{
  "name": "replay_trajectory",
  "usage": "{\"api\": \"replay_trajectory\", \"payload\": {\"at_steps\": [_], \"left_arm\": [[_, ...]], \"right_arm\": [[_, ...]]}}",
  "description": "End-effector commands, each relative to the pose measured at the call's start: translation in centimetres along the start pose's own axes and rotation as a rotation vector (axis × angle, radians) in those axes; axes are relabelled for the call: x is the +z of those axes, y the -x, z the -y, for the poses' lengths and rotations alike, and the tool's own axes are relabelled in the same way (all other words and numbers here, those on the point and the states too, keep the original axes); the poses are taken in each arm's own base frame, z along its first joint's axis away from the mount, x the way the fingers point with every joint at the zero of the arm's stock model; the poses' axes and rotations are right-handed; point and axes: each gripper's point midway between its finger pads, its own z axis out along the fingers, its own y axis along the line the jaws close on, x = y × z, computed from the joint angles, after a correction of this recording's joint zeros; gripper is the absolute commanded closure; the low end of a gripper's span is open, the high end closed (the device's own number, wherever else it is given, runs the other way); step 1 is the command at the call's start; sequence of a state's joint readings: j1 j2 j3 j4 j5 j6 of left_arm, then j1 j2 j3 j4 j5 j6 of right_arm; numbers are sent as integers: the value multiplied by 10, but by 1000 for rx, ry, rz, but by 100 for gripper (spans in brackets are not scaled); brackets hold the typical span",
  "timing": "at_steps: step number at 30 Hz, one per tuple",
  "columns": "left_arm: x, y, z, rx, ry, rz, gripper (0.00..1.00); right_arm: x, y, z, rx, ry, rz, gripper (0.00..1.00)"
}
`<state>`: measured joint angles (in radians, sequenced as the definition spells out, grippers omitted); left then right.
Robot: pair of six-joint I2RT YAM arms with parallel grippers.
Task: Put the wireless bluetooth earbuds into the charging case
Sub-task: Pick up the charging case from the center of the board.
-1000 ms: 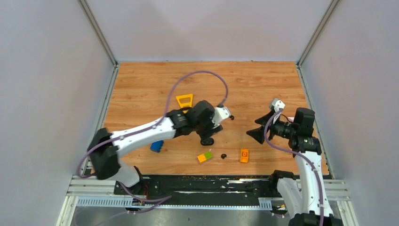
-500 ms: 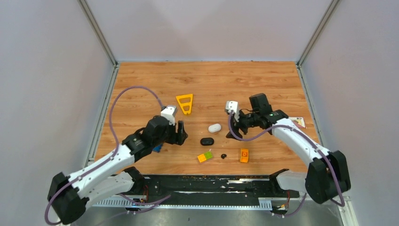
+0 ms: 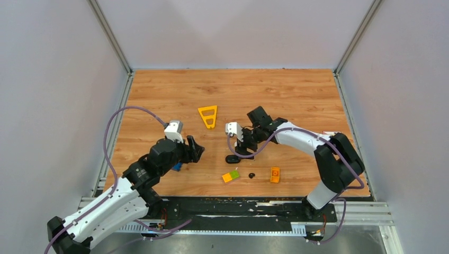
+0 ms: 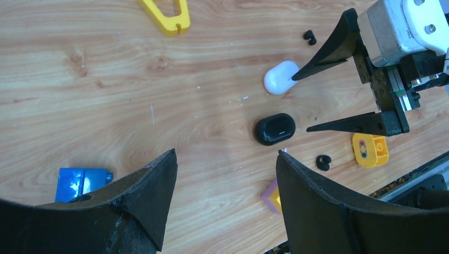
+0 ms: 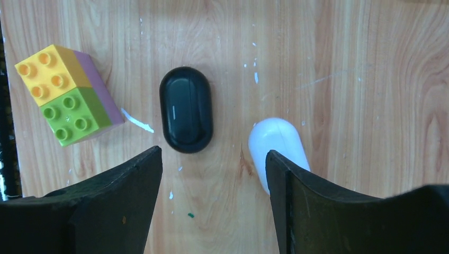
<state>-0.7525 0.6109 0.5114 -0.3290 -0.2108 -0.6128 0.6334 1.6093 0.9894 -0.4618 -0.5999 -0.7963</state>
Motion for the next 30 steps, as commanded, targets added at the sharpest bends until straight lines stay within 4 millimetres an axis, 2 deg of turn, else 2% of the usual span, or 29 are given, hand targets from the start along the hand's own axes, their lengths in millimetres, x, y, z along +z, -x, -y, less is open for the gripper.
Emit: {"api": "replay_trajectory", "payload": {"at_steps": [1, 7, 20, 27, 30], "left_arm": [[-2, 7, -1, -67, 26, 24, 25], [-1, 8, -6, -87, 40, 54, 26], [1, 1, -8, -101, 43, 38, 26], [2, -2, -6, -129, 38, 31, 25], [6, -9, -4, -152, 22, 14, 25]], "right_arm": [[12, 19, 6, -89, 20, -2, 28], [26, 16, 1, -93, 73, -39, 33], [41, -9, -21, -152, 103, -120, 41], [46, -11, -18, -159, 64, -126, 52], [42, -7, -17, -163, 49, -123, 65]]}}
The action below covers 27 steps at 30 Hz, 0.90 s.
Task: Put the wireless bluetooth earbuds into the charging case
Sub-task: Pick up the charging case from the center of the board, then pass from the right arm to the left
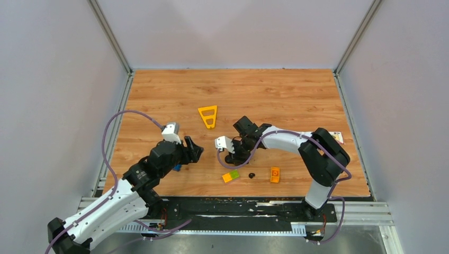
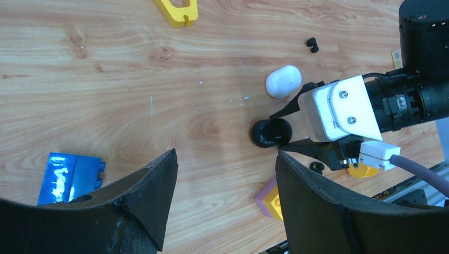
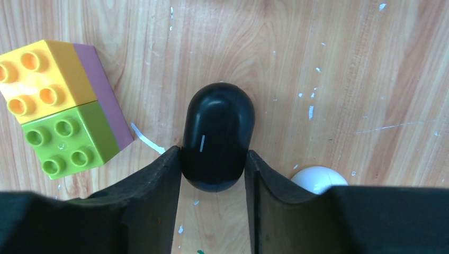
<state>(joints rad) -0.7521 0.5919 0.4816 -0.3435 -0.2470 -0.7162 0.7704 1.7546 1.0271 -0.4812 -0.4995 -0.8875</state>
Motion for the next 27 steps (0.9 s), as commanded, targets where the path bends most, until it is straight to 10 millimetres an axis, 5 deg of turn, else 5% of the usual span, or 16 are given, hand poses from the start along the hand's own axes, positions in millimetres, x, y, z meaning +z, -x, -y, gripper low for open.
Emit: {"api": "replay_trajectory", "payload": {"at_steps": [1, 8, 11, 17, 27], "left_arm": [[8, -5, 7, -67, -34, -1, 25], [36, -34, 33, -87, -163, -109, 32], [41, -36, 61, -88, -297, -137, 33], [41, -37, 99, -84, -471, -171, 34], [44, -53, 110, -227, -551, -228, 35]], "right_arm": [[-11, 12, 9, -35, -66, 25, 68], [-63, 50, 15, -75, -187, 105, 71], [-77, 61, 8, -79, -191, 138, 71], [-84, 67, -4, -82, -176, 160, 71], [-89, 80, -12, -99, -162, 187, 71]]}}
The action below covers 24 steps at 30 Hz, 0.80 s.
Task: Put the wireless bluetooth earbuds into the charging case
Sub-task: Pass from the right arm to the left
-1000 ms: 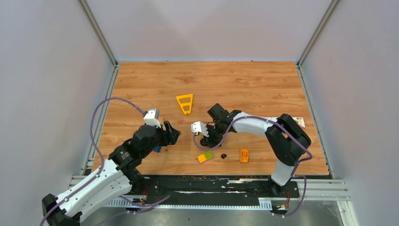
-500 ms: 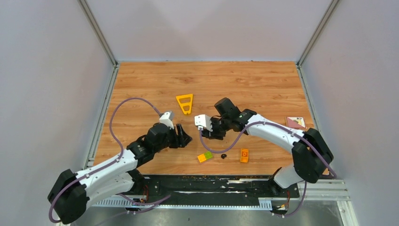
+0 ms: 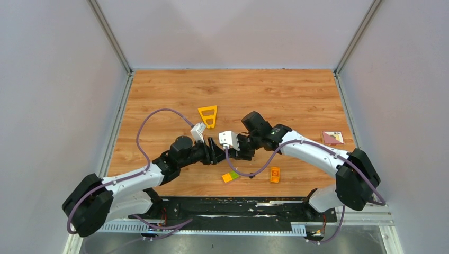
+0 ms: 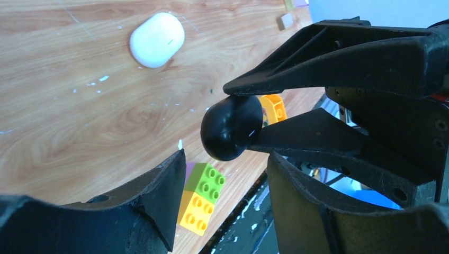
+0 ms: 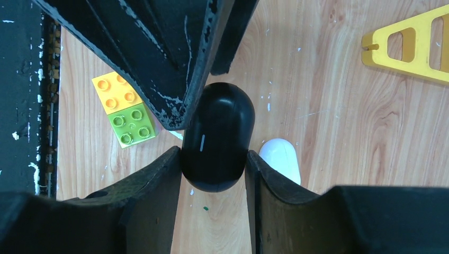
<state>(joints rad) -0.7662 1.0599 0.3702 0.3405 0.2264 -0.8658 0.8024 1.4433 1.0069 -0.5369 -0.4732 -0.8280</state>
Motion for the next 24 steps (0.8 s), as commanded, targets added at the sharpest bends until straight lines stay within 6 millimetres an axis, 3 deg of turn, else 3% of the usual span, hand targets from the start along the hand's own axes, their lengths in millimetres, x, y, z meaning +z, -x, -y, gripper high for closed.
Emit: {"api": "replay_trajectory", "payload": {"at_steps": [1, 18, 24], "left_arm": [[3, 5, 26, -74, -143, 29, 36], [11, -3, 32, -173, -217, 6, 47], [12, -2, 35, -186, -242, 8, 56]], "right_arm": [[-14, 26, 2, -20, -12, 65, 71], [-20, 37, -3, -32, 6, 98, 70], [-21, 40, -4, -30, 14, 108, 70]]}}
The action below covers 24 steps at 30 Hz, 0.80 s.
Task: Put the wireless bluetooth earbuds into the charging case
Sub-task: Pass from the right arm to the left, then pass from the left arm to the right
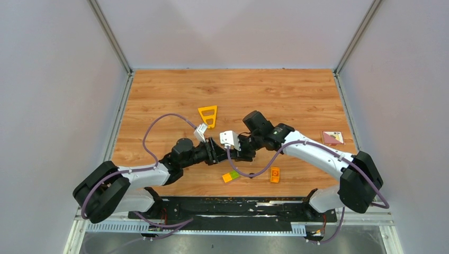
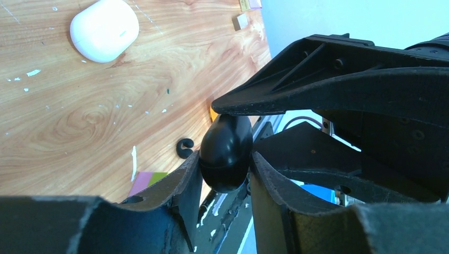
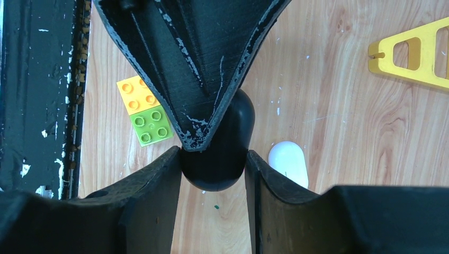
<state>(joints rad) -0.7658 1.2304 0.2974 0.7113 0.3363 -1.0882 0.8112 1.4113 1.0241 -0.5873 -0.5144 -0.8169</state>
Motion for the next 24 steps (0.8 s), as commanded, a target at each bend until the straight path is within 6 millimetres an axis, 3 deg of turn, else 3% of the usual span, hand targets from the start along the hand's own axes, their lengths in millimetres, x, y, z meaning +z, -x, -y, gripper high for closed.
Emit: {"api": "replay_trajectory", "payload": {"at_steps": [1, 5, 9, 11, 17, 20, 24], "left_arm": [[1, 3, 16, 1, -81, 13, 58], [1, 1, 16, 0, -102, 15, 70], [-3, -1, 23, 91, -165, 17, 82], [-8, -2, 27, 181, -209, 35, 85], [-17, -14, 42, 537, -314, 81, 88], [-20, -23, 51, 731, -357, 119, 87], [-22, -31, 66, 821, -449, 133, 87]], "right_arm": [[-12, 29, 6, -36, -20, 77, 70], [-12, 28, 3, -34, -13, 79, 65], [-19, 27, -2, -29, 17, 62, 47], [-33, 31, -3, 23, 52, 68, 43], [-74, 53, -17, 221, 195, 213, 41], [-77, 53, -24, 279, 209, 205, 43], [-73, 46, -37, 338, 243, 207, 45]]}}
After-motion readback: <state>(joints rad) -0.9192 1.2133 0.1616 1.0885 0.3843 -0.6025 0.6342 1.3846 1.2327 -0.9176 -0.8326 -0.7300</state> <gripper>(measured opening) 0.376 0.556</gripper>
